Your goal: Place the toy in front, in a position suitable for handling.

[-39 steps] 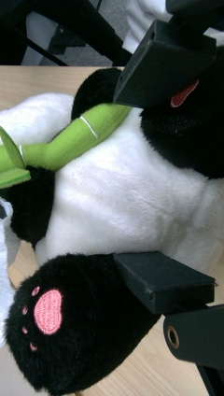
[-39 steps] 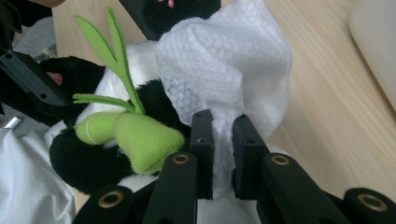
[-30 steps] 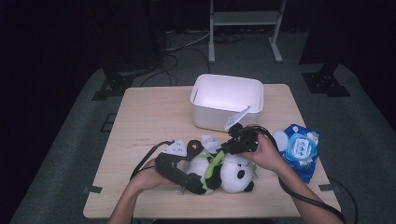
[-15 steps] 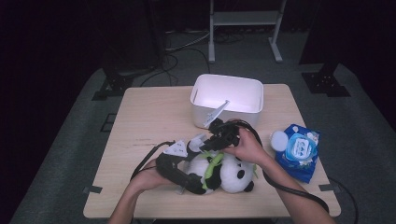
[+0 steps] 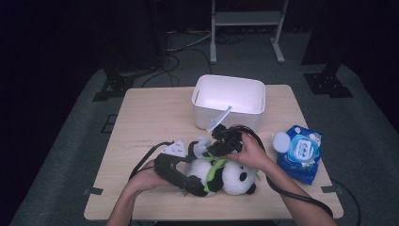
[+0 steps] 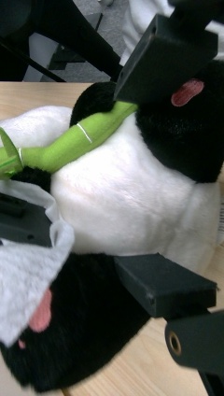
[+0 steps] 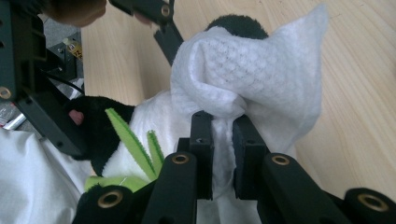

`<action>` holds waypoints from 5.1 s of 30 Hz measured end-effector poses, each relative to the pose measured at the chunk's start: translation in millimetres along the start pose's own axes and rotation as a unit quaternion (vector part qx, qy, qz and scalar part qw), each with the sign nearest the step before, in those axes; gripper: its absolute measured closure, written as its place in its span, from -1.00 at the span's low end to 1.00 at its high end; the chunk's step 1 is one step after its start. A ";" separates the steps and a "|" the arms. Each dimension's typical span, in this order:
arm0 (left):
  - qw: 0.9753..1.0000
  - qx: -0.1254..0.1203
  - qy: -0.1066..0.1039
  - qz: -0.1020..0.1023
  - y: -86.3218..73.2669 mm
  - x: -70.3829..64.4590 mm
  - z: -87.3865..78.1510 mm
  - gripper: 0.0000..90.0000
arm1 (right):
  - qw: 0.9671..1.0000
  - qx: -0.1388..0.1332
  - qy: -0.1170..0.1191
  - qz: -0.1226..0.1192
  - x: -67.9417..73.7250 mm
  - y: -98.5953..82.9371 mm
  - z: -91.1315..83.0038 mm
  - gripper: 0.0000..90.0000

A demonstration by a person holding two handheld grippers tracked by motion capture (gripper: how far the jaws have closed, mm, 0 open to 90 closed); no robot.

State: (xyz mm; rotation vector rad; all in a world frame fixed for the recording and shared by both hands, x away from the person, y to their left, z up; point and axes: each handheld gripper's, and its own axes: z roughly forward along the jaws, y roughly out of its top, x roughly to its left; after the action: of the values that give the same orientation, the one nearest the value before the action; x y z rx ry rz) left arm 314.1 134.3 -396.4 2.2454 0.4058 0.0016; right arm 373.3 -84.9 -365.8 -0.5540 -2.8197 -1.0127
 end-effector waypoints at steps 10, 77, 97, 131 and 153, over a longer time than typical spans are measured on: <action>1.000 0.001 0.001 0.016 -4.2 1.2 -10.3 -0.77 | 1.000 0.007 -0.010 -0.026 13.1 7.7 -1.1 0.77; 0.999 -0.032 0.037 0.015 -1.6 4.2 -25.0 -0.77 | 0.999 0.019 0.005 -0.037 36.1 1.4 5.8 0.75; 0.999 -0.025 0.033 -0.003 -14.7 13.7 -29.4 -0.77 | 0.999 0.024 0.015 -0.045 42.6 11.0 18.6 0.73; 1.000 0.026 0.015 0.010 -12.1 6.9 -10.5 -0.77 | 0.998 -0.020 -0.056 -0.031 19.3 17.4 -10.6 0.74; 1.000 0.023 -0.005 0.020 -11.7 5.7 -11.5 -0.77 | 0.998 -0.008 -0.060 0.008 0.5 -22.0 -30.8 0.80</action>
State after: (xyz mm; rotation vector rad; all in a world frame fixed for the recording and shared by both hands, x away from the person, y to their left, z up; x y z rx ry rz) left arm 314.6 151.5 -398.4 2.2983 0.3587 0.0033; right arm 363.7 -119.9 -355.0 -0.6607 -2.9072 -1.0345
